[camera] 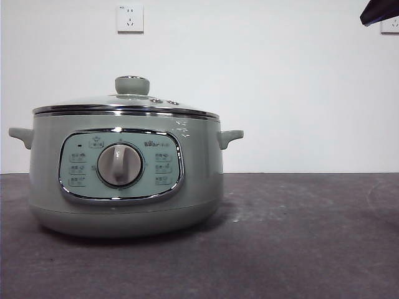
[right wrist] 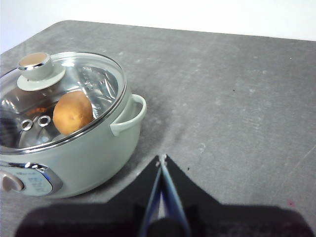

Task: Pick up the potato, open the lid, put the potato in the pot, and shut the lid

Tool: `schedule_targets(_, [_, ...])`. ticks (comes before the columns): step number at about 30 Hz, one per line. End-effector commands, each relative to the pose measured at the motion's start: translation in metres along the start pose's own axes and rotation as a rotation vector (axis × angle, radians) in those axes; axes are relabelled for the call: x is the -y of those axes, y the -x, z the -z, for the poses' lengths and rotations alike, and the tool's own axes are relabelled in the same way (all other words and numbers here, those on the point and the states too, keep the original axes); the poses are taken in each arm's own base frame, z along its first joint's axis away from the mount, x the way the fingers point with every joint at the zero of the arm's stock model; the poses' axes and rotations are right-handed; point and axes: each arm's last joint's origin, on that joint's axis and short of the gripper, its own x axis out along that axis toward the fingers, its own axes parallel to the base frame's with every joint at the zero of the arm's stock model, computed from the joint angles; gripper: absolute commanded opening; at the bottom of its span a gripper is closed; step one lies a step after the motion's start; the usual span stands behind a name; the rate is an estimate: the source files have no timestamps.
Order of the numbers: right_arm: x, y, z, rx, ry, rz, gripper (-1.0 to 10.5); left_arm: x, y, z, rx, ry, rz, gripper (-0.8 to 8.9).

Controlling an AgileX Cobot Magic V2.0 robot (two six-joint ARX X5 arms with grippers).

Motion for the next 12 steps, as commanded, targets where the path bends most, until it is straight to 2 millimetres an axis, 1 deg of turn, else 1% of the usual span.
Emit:
schedule_targets(1, [0.003,0.009,0.002,0.025,0.031,0.031,0.0,0.0,-0.002,0.005,-0.011,0.004,-0.007,-0.03])
schedule_targets(3, [0.006,0.015,0.003,0.036,0.058,0.048,0.0,0.0,-0.002,0.005,-0.011,0.004,-0.007,-0.03])
schedule_targets(6, [0.014,0.021,0.009,0.06,0.052,0.108,0.0,0.0,-0.002,0.005,-0.011,0.004,-0.007,-0.03])
schedule_targets(8, [0.021,0.024,0.017,0.076,0.032,0.14,0.0,0.0,-0.002,0.005,-0.011,0.004,-0.007,-0.03])
schedule_targets(12, [0.032,0.026,0.042,0.113,-0.005,0.16,0.0,0.0,-0.002,0.005,-0.011,0.004,-0.007,-0.03])
